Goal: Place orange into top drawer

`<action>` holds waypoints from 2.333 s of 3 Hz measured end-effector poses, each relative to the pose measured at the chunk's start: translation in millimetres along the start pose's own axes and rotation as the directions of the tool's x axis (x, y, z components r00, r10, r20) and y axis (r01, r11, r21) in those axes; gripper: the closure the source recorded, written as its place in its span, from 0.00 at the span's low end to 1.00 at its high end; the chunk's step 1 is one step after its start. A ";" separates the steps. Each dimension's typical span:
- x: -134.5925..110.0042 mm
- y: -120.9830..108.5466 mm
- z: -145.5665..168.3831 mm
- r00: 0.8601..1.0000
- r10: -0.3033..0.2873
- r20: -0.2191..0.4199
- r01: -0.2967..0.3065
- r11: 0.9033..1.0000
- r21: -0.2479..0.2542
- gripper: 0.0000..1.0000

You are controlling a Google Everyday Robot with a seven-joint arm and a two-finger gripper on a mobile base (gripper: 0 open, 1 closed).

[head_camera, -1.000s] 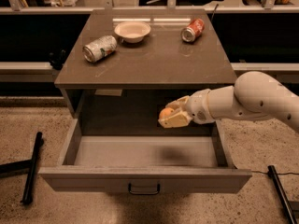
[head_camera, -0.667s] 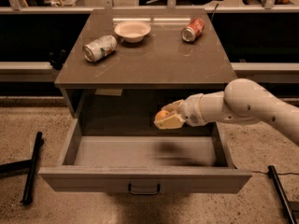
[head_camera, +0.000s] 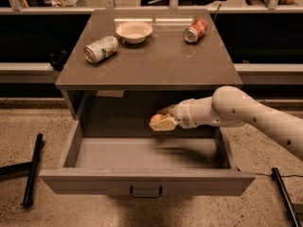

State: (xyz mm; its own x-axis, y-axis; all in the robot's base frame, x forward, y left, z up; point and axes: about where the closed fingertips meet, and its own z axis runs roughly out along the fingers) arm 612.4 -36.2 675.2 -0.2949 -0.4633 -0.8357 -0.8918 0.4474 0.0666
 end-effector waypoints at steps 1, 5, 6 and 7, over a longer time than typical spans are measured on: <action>2.4 -1.3 16.5 1.000 0.002 -0.007 -0.002 1.000 -0.024 1.00; 8.0 8.8 58.5 0.999 0.016 -0.049 -0.022 0.991 -0.132 0.12; 9.8 14.4 49.4 0.998 0.022 -0.052 -0.028 0.993 -0.115 0.00; 13.6 13.5 28.4 0.998 0.035 -0.054 -0.039 0.996 -0.075 0.00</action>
Offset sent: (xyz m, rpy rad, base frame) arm 0.0121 0.0344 -0.0283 0.0199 0.0871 0.0725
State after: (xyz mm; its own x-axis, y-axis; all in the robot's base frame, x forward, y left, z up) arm 606.1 -14.8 649.2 -0.3438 -0.4884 -0.8020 -0.9029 0.4066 0.1395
